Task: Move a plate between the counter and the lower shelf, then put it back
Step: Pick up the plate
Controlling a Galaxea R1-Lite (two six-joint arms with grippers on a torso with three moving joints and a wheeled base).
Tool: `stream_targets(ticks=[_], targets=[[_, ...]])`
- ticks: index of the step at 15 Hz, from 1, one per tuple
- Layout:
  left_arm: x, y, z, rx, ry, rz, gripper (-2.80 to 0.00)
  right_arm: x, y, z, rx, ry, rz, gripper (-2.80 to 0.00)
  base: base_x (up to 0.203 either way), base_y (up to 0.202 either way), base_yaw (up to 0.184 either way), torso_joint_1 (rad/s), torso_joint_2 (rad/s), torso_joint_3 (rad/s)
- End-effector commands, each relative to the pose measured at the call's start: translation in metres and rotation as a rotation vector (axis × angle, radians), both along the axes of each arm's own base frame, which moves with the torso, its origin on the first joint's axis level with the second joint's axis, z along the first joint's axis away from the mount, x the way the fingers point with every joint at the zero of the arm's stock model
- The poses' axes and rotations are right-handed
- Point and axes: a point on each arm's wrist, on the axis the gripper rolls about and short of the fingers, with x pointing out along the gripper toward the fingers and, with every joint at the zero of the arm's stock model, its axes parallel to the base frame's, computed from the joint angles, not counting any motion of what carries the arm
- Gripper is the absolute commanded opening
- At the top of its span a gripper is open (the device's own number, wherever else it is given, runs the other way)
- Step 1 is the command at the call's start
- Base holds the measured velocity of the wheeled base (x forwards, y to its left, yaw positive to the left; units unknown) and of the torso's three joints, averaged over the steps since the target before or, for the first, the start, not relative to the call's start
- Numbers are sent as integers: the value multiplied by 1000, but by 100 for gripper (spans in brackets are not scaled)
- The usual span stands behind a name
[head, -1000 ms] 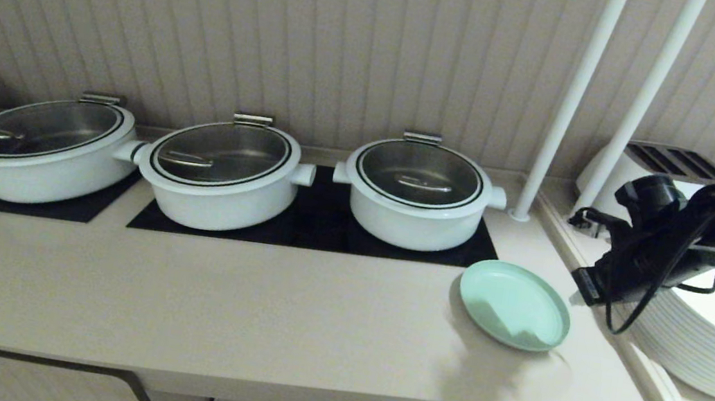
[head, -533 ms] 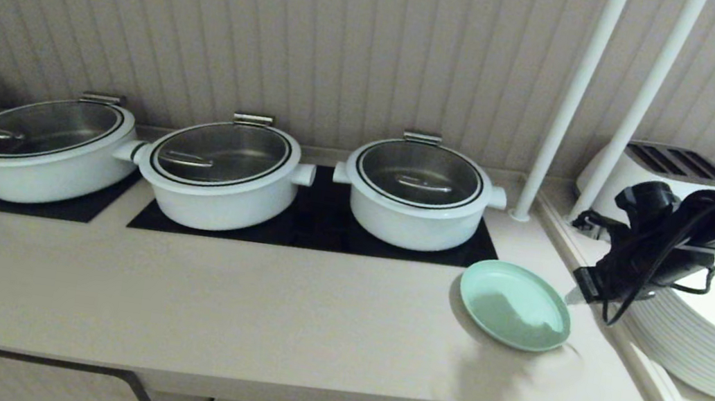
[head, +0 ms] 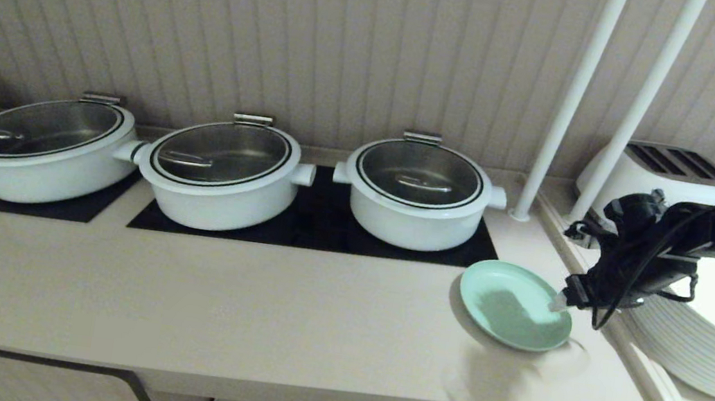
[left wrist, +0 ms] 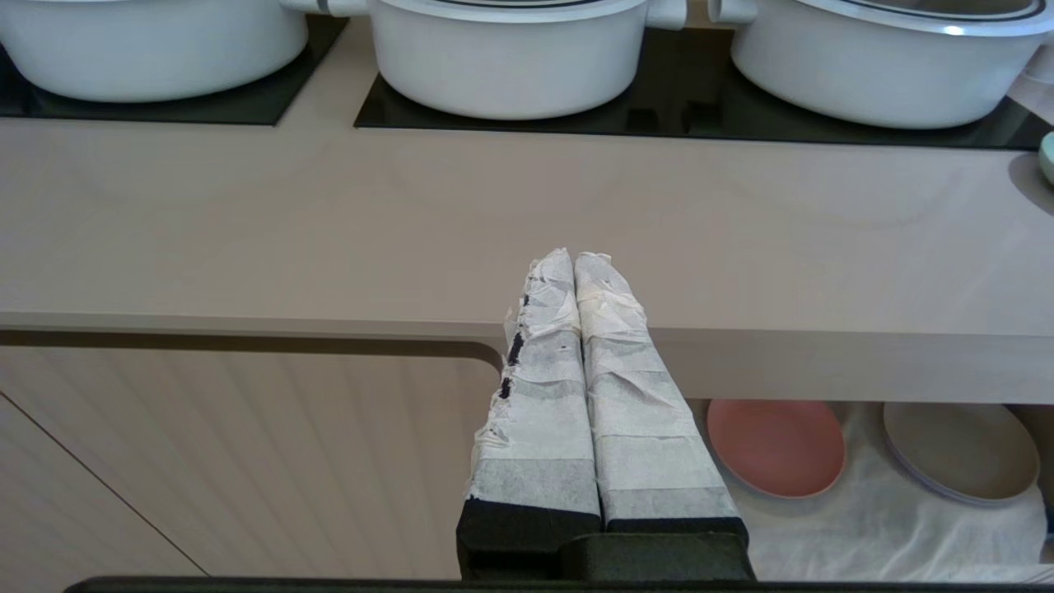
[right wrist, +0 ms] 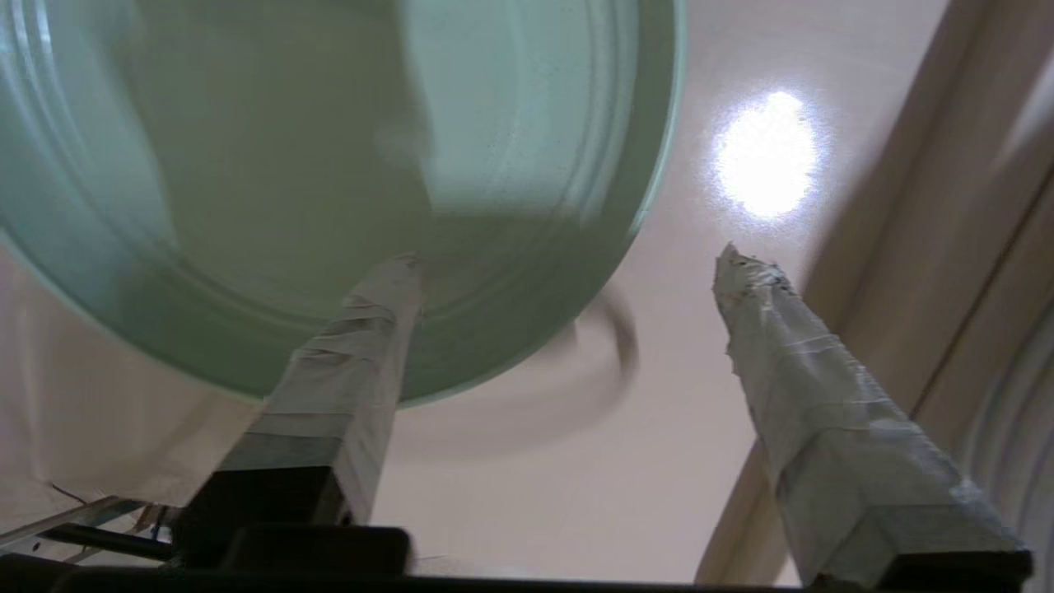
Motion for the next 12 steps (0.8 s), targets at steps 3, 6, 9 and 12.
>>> stream_targets(ticks=[3,6,9,12], targets=[[0,0,0,0,-1,1,-280,10,0,-25,-59,18,-21,0,0,0,0,0,0,0],[0,0,0,0,-1,1,-280,16,1,-37,-63,19,-21,0,0,0,0,0,0,0],[0,0,0,-1,-1,1,-280,17,4,-44,-56,31,-23,0,0,0,0,0,0,0],[0,0,0,0,-1,1,-280,22,8,-47,-47,15,-35,0,0,0,0,0,0,0]])
